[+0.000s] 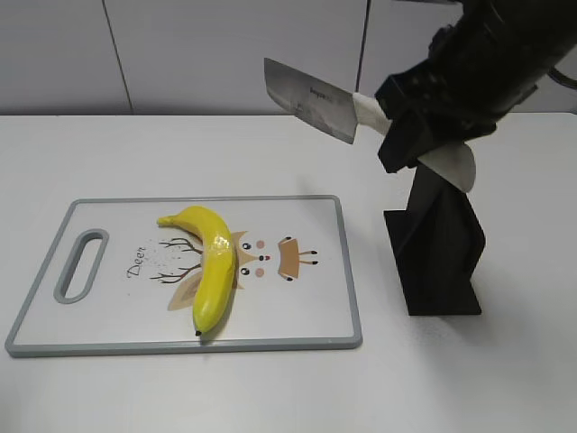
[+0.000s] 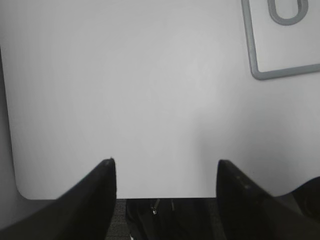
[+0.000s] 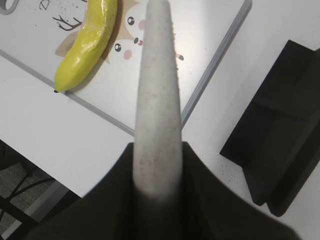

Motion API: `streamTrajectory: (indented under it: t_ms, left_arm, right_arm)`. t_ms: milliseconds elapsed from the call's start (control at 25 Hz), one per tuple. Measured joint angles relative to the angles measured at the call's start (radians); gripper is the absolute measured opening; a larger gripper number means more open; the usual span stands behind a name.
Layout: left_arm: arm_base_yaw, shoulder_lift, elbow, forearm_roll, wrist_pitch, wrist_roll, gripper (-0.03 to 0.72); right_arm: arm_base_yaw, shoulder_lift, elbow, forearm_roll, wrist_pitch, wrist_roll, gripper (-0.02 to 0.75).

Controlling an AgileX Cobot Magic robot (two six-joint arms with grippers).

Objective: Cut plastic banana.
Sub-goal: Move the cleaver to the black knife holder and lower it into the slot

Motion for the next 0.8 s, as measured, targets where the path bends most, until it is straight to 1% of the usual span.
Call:
streamTrajectory:
  t_ms: [200,400,640,800]
  left_arm:
    - [0.0,-0.221,0.13,-0.001,-0.008,-0.015,0.589]
    - [0.0,-0.435,0.211,-0.002,-0.02,-0.015,0.588]
    - [0.0,-0.679,0.285,-0.004,-0.014,-0.025,0.587]
    - [0.0,-0.807,0.312,-0.005,-0.01,-0.045,0.587]
  right_arm:
    - [0.0,-0.108,0.162,0.0,-0.102,0.023,0.163]
    - [0.0,-0.203,0.263,0.002,-0.142,0.039,0.162]
    - [0.0,-0.298,0.299,0.003,-0.143,0.06,0.162]
    - [0.0,-0.357,0.299,-0.004,-0.144,0.123,0.162]
